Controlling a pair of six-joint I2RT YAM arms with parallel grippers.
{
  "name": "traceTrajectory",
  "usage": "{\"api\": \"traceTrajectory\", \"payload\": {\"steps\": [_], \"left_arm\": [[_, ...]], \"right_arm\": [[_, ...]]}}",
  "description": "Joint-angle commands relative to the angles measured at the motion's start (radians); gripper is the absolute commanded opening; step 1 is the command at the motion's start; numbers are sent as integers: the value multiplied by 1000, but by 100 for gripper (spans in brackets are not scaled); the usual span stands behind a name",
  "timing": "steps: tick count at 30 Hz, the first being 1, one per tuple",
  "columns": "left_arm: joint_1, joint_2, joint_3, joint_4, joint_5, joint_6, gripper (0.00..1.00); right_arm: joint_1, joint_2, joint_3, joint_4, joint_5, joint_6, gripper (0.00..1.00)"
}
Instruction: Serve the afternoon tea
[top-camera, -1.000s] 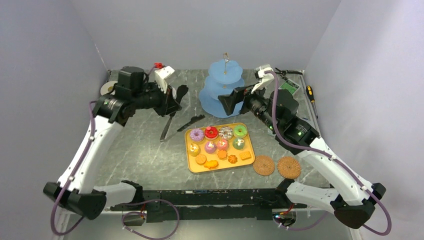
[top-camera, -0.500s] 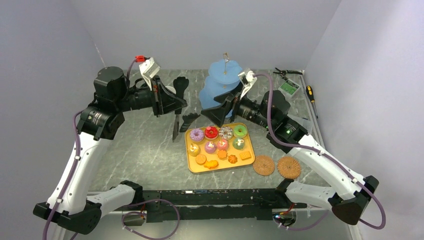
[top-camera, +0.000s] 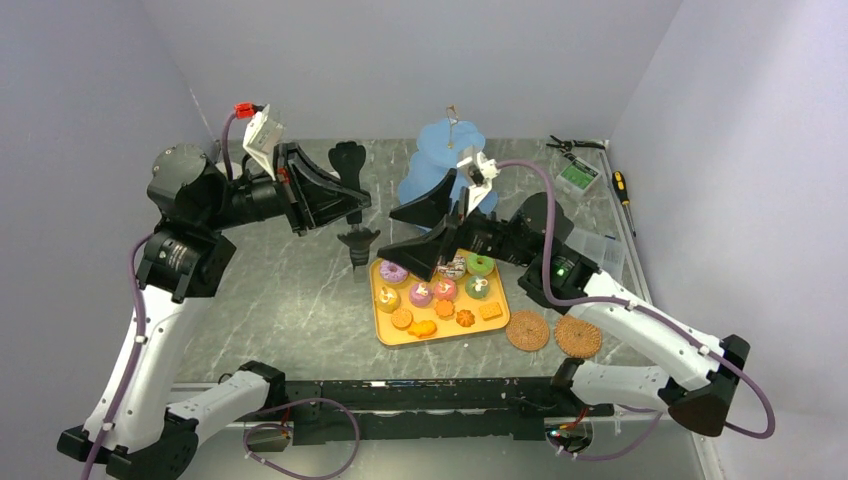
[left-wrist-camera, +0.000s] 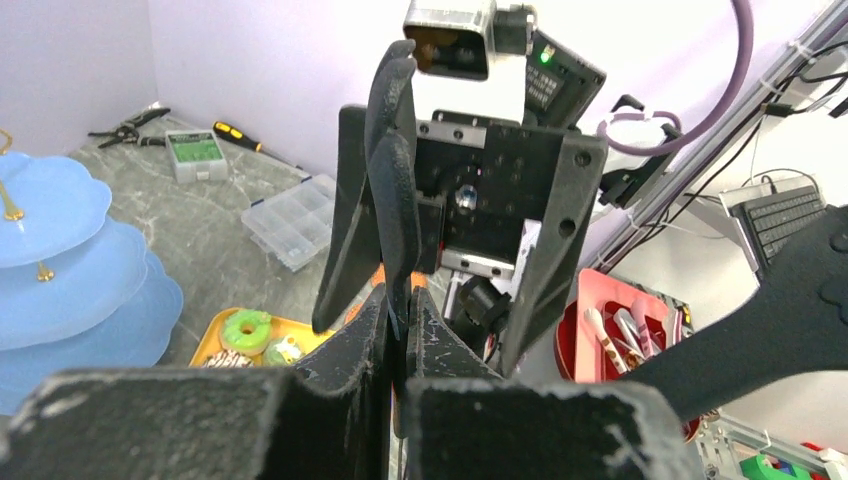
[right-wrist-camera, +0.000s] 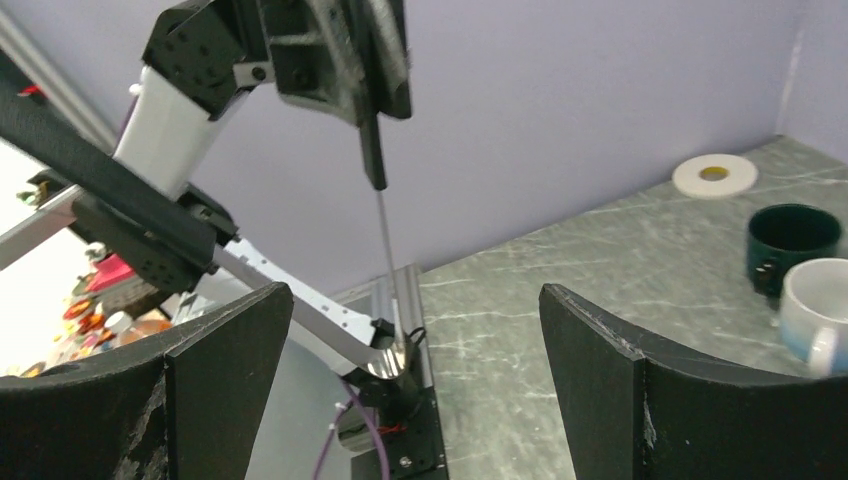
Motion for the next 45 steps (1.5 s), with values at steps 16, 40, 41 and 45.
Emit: {"api": "traceTrajectory", "payload": {"steps": [16, 40, 41, 45], "left_arm": [[1, 3, 18, 228, 112, -209, 3], [0, -6, -5, 312, 72, -256, 3], [2, -18, -27, 312, 45, -250, 3], [22, -81, -115, 321, 18, -234, 3]], "right_arm": [[99, 14, 41, 170, 23, -56, 92], [136, 248, 276, 157, -15, -53, 48], [144, 251, 288, 134, -11, -63, 43], [152, 277, 373, -74, -14, -109, 3]]}}
